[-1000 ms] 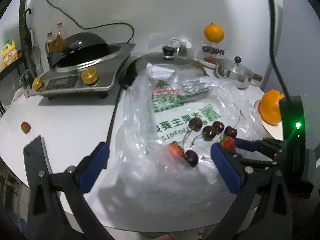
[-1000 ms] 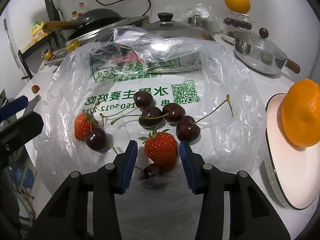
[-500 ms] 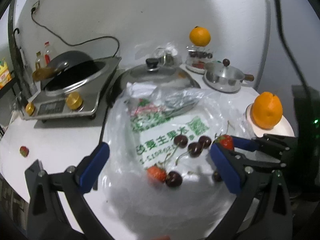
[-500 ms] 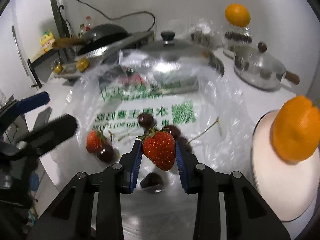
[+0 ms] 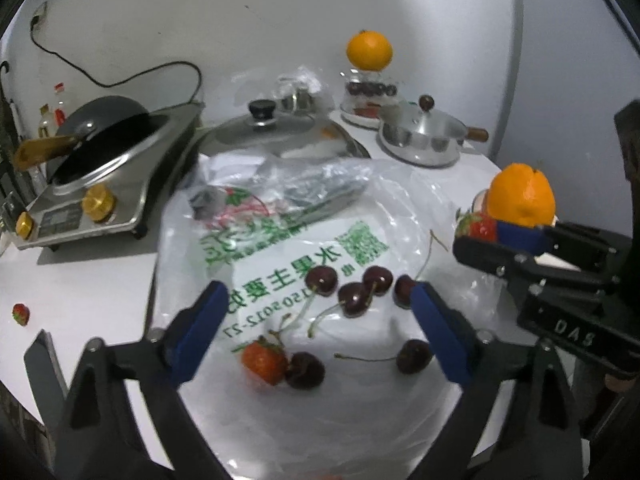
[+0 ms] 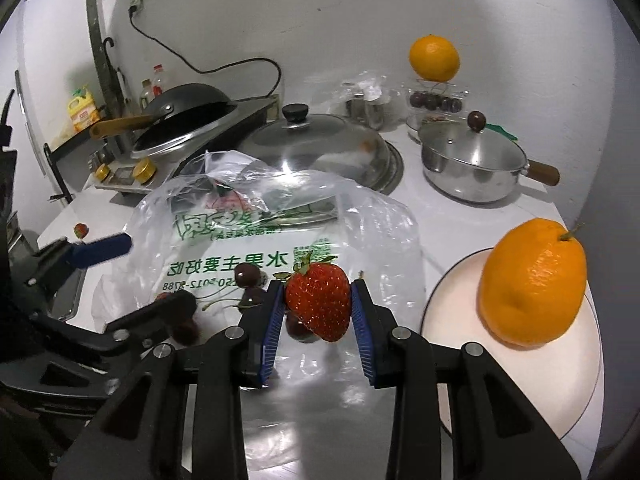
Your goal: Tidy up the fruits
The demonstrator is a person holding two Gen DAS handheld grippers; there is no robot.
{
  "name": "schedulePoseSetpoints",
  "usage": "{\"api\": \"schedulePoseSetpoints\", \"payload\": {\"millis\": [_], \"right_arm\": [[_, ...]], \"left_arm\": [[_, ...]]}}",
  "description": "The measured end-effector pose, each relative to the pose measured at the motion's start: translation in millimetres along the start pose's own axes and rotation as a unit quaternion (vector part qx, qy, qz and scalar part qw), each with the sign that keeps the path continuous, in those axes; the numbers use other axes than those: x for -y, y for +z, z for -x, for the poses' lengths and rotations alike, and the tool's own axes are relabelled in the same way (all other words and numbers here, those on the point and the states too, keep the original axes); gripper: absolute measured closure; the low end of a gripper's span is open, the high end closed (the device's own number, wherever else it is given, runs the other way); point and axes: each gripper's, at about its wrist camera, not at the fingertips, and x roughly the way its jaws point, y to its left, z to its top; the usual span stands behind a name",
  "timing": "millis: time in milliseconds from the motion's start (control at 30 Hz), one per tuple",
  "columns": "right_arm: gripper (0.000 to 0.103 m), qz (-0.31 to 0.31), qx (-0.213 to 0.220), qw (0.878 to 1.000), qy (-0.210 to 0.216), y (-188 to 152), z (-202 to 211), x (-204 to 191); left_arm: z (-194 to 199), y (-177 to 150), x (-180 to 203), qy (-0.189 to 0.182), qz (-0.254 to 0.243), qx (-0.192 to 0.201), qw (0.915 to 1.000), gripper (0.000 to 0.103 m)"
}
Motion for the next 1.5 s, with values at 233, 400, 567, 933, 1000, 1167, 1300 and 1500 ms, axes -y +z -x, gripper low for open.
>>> {"api": "schedulePoseSetpoints", "payload": {"millis": [233, 400, 567, 933, 1000, 1167, 1300, 1500], "right_arm": [[0.067, -0.006, 0.018, 1.0, -0.009, 2.0, 8.7, 11.2], [0.067, -0.008, 0.025, 1.0, -0.013, 1.3, 13.3, 19.7], [0.067, -0.014, 0.021, 1.0, -0.01, -7.1, 14.0, 26.9], [0.067, -0.02, 0.02, 1.0, 0.002, -18.2, 17.2, 33.4], [0.067, -0.02, 0.021, 1.0, 0.003, -18.3, 18.1, 33.5], [0.067, -0.021, 0.023, 1.0, 0.004, -20.1, 20.1, 34.8], [0.067, -0.021, 0.023, 1.0, 0.004, -20.0, 20.1, 35.2], [0.067, -0.02, 0.024, 1.0, 0.001, -21.6, 22.3, 35.8]], "left_arm": [[-13.1, 2.3, 15.1, -0.016, -0.012, -0.014, 0.9997, 0.015], [-20.8, -3.5, 30.5, -0.03, -0.019, -0.034, 0.9988, 0.021], [-28.0, -16.3, 42.6, -0.039, -0.02, -0.059, 0.9973, 0.037], [-40.4, -32.4, 60.9, -0.042, -0.031, -0.102, 0.9934, 0.044], [-42.8, -34.7, 63.7, -0.041, -0.035, -0.109, 0.9925, 0.045], [-44.2, -40.1, 65.3, -0.04, -0.034, -0.116, 0.9918, 0.052], [-42.8, -40.3, 64.3, -0.043, -0.031, -0.114, 0.992, 0.06], [-40.7, -40.4, 63.3, -0.056, -0.027, -0.116, 0.9913, 0.072]]}}
